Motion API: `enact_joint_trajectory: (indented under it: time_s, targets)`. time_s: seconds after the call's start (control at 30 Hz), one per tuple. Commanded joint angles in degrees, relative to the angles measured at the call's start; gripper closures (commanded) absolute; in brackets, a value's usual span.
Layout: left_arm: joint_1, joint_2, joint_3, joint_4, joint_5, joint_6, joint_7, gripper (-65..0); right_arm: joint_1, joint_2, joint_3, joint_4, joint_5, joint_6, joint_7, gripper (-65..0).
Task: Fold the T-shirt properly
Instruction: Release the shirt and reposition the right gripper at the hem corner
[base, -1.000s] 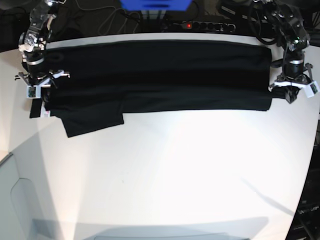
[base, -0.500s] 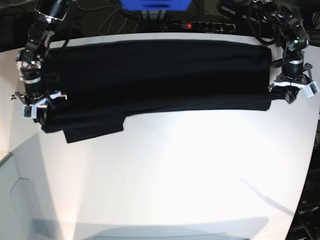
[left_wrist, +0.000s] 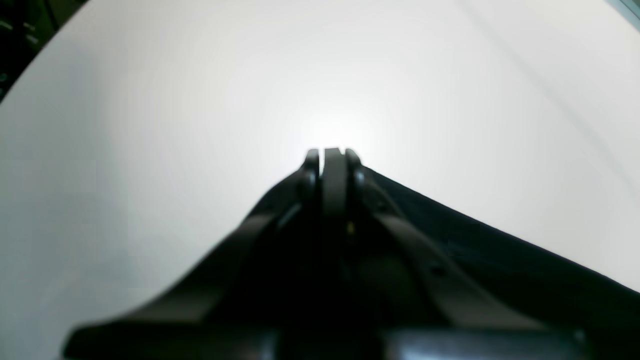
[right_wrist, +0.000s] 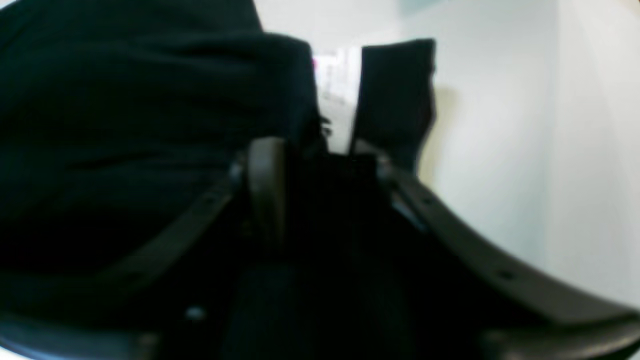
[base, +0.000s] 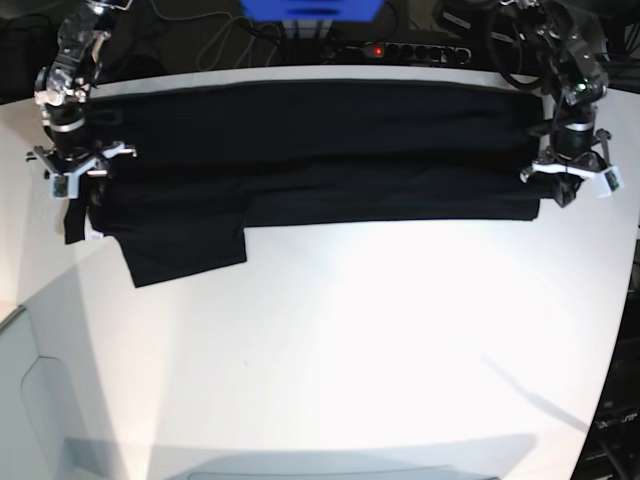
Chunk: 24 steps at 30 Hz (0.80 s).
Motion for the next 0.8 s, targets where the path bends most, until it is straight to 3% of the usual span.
enact_joint_trajectory:
  time_s: [0.0,0.1,0.2,0.33,0.5,0.77]
  targets:
    - [-0.10,-0.72,-0.39,0.96,-0.34,0.28,-1.87,0.0,0.29,0.80,1.89,3.28,1.77,-0.33,2.48,-26.5]
    - [-0.01,-0.80,-0.66,0.96,-0.34,0.28,-1.96,0.0,0.64,-0.08,5.15,7.77,6.34,-0.33,2.04,-27.0]
    - [0.08,-0.89,-0.74,0.96,-0.34,0.28,-1.96,0.0,2.75,-0.08,3.65,9.17,6.70,-0.33,1.52,-27.1]
    - [0.08,-0.72,-0.66,0.96,-0.34,0.28,-1.69,0.0,9.61,1.15,-1.36,7.68,6.61,-0.33,-7.28,-27.1]
    - [0.26,-0.72,-0.39,0.96,-0.34,0.28,-1.61,0.0,19.80,3.79,-8.30,-2.43,6.61,-0.41,-15.98,-27.2]
    - [0.52,-0.72,-0.74,0.87,-0.34,0.28,-1.61,0.0,25.43,5.37,-10.06,-18.34,6.61,-0.41,-16.51,-27.4]
